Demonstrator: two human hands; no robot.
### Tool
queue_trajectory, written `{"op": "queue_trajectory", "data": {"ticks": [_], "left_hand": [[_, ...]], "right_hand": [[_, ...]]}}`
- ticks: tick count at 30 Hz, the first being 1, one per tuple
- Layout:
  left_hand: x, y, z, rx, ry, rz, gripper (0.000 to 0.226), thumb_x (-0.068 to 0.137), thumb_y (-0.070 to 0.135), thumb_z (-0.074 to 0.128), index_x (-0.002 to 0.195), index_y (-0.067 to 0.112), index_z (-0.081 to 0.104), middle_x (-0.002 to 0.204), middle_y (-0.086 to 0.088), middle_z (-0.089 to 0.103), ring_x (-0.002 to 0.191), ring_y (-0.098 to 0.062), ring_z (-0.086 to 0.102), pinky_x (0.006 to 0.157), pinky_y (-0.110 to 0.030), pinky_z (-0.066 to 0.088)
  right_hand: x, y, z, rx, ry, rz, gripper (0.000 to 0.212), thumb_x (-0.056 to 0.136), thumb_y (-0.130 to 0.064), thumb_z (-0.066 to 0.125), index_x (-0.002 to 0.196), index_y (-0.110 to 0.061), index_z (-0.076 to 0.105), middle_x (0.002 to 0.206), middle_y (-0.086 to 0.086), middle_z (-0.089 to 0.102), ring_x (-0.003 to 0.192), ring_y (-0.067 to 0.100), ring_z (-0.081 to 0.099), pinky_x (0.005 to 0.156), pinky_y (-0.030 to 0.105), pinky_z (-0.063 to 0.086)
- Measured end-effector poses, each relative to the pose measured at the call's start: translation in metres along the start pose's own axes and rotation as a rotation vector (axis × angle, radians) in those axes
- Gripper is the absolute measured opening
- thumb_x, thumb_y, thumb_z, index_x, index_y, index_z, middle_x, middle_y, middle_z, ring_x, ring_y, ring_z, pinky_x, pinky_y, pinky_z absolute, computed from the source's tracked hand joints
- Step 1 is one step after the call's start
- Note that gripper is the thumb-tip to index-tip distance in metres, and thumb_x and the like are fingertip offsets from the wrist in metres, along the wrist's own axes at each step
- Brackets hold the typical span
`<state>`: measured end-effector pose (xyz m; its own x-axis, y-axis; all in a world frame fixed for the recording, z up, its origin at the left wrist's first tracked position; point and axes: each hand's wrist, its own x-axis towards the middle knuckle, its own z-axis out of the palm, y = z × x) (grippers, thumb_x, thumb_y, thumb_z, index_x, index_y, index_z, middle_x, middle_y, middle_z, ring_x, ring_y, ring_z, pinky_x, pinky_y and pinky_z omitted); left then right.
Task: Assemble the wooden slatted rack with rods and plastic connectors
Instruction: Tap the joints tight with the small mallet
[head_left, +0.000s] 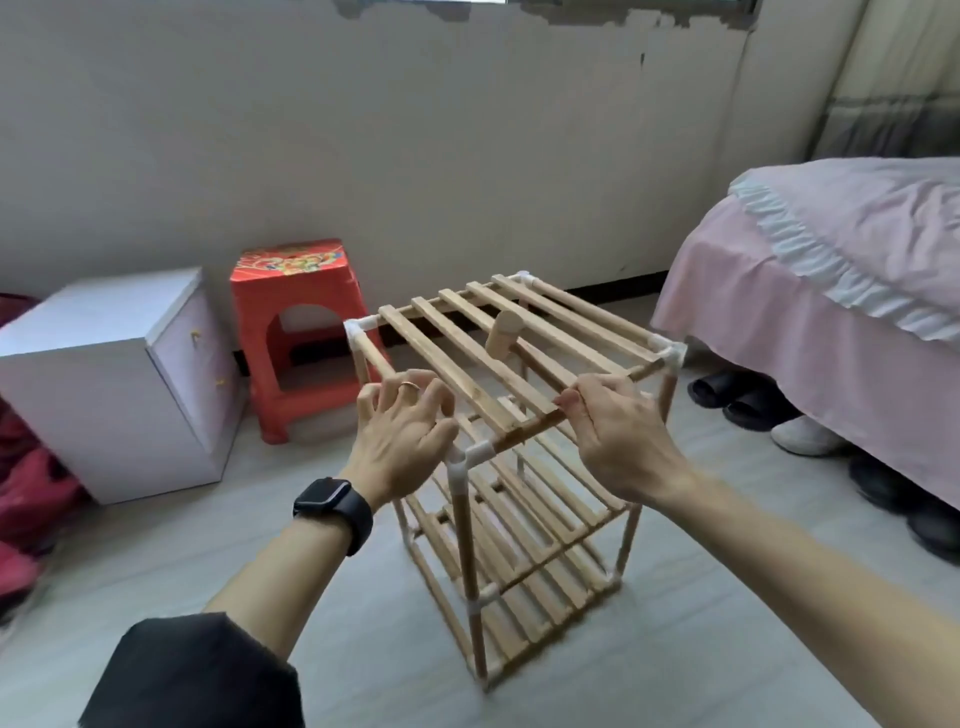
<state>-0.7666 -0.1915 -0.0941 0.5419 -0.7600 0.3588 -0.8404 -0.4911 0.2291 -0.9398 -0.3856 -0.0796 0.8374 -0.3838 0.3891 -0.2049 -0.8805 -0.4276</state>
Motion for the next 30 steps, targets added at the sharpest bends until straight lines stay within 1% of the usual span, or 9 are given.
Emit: {"op": "queue_trajectory", "data": {"ticks": [3,6,8,13,15,18,22,27,30], "left_hand": [[0.005,-0.024,-0.011,-0.125,-0.030,-0.086,0.064,0.084,0.046,0.028,0.138,0.019,0.048,0.150,-0.002,0.037,0.139,-0.020,0.027,0.112,-0.045,0.024],[0.020,-0.048,-0.019,-0.159,-0.249,-0.120,0.021,0.100,0.018,0.052,0.111,0.003,0.062,0.166,-0.002,0.019,0.155,-0.028,0.010,0.116,-0.067,0.022],[0.030,-0.046,-0.032,-0.123,-0.363,-0.203,0.028,0.102,0.016,0.048,0.123,0.000,0.060,0.164,0.015,0.001,0.156,-0.022,-0.002,0.119,-0.068,0.008],[0.052,-0.023,-0.048,-0.164,-0.246,-0.414,0.050,0.107,0.039,0.027,0.157,0.033,0.028,0.164,-0.008,0.027,0.146,-0.033,0.032,0.120,-0.059,0.018],[0.058,0.002,-0.046,-0.144,-0.096,-0.391,0.056,0.105,0.051,0.028,0.156,0.029,0.031,0.156,-0.013,0.040,0.143,-0.034,0.036,0.118,-0.056,0.024],[0.065,0.071,-0.037,-0.069,-0.019,-0.072,0.066,0.100,0.060,0.039,0.155,0.024,0.034,0.157,-0.009,0.038,0.145,-0.027,0.032,0.118,-0.048,0.027],[0.087,0.153,0.004,0.106,-0.164,0.210,0.076,0.093,0.069,0.045,0.155,0.029,0.030,0.165,-0.002,0.024,0.152,-0.024,0.018,0.123,-0.051,0.016],[0.115,0.183,0.055,0.195,-0.240,-0.060,0.047,0.093,0.050,0.055,0.136,0.033,0.048,0.157,-0.016,0.032,0.149,-0.047,0.013,0.110,-0.070,0.027],[0.103,0.177,0.061,0.202,-0.123,-0.036,0.015,0.095,0.027,0.052,0.110,0.029,0.055,0.131,-0.016,0.051,0.133,-0.042,0.040,0.094,-0.056,0.047]], "right_hand": [[0.002,-0.011,0.012,-0.004,0.010,-0.024,0.036,0.107,-0.044,0.027,0.096,-0.029,0.057,0.098,-0.010,0.058,0.109,0.008,0.043,0.086,0.039,0.034],[0.005,-0.026,0.017,0.072,-0.017,-0.012,0.034,0.107,-0.044,0.028,0.096,-0.031,0.056,0.099,-0.009,0.057,0.112,0.012,0.043,0.088,0.038,0.041],[0.007,-0.034,0.017,0.128,-0.066,0.000,0.032,0.108,-0.042,0.029,0.097,-0.030,0.057,0.099,-0.011,0.058,0.112,0.010,0.043,0.089,0.035,0.042],[0.000,-0.026,-0.012,0.577,-0.052,0.148,0.033,0.110,-0.038,0.032,0.106,-0.023,0.061,0.110,0.001,0.068,0.105,0.018,0.065,0.093,0.040,0.053],[-0.012,-0.010,-0.031,0.653,0.043,0.233,0.037,0.110,-0.036,0.032,0.104,-0.016,0.062,0.106,0.001,0.070,0.094,0.015,0.069,0.085,0.036,0.057],[-0.039,0.027,-0.057,0.681,0.136,0.348,0.034,0.110,-0.033,0.035,0.095,-0.013,0.058,0.085,0.002,0.068,0.058,0.014,0.060,0.055,0.027,0.049],[-0.067,0.078,-0.070,0.470,0.146,0.486,0.033,0.108,-0.038,0.038,0.091,-0.022,0.061,0.062,-0.008,0.051,0.057,0.010,0.045,0.060,0.032,0.037],[-0.090,0.101,-0.079,0.341,0.111,0.522,0.030,0.107,-0.040,0.040,0.091,-0.029,0.064,0.062,-0.010,0.056,0.063,0.010,0.053,0.063,0.031,0.041],[-0.095,0.099,-0.088,0.292,0.067,0.512,0.029,0.106,-0.041,0.040,0.093,-0.033,0.064,0.065,-0.004,0.060,0.062,0.011,0.056,0.065,0.038,0.046]]}}
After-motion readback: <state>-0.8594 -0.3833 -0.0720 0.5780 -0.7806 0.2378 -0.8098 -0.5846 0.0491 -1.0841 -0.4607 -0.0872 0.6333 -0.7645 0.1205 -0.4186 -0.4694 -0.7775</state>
